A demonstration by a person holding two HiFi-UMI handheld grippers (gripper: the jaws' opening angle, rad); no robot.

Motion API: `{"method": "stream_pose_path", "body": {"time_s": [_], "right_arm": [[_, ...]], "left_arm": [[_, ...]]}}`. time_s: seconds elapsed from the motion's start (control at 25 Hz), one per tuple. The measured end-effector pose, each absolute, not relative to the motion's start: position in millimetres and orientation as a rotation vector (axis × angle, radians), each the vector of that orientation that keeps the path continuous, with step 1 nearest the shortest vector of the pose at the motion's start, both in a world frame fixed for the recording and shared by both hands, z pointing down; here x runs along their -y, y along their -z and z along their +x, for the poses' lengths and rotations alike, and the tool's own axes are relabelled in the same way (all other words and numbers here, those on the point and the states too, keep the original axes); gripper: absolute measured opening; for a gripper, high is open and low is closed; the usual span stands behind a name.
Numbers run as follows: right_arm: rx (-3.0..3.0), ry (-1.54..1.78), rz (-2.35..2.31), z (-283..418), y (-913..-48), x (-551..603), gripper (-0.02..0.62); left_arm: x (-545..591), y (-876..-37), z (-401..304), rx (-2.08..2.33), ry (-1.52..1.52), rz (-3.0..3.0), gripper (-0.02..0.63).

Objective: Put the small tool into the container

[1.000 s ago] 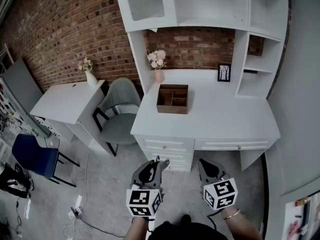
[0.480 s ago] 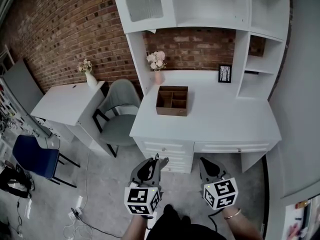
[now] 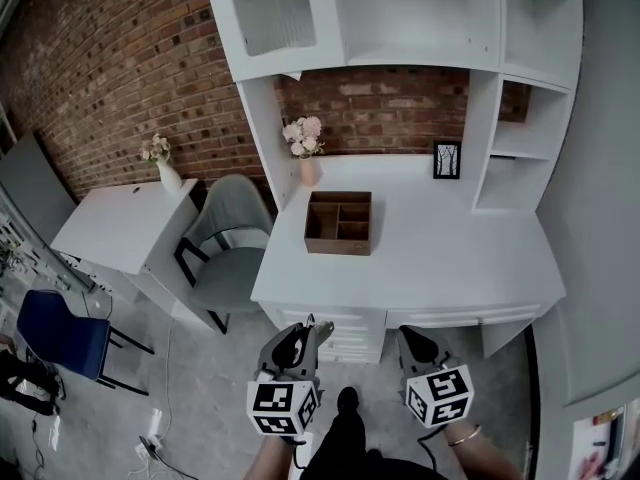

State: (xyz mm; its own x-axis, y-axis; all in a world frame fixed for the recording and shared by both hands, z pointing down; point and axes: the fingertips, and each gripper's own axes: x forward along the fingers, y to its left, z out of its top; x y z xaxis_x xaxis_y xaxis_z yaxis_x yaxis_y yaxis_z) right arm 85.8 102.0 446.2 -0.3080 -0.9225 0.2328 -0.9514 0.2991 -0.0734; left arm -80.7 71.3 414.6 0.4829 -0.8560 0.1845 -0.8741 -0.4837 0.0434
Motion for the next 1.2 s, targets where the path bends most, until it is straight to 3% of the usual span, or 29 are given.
{"method": "stream_pose_path", "body": {"time_s": [0.72, 1.2], "right_arm": [[2.336, -0.352, 1.84, 74.7, -451.9, 89.2, 0.003], [2.276, -0.38, 1.886, 71.3, -462.0, 157.1, 0.003]], "left_arm": [[124.1, -422.7, -76.3, 1.381, -0.212, 2.64, 0.072], [202.8, -429.4, -71.7, 1.314, -0.218, 2.665, 0.072]]}}
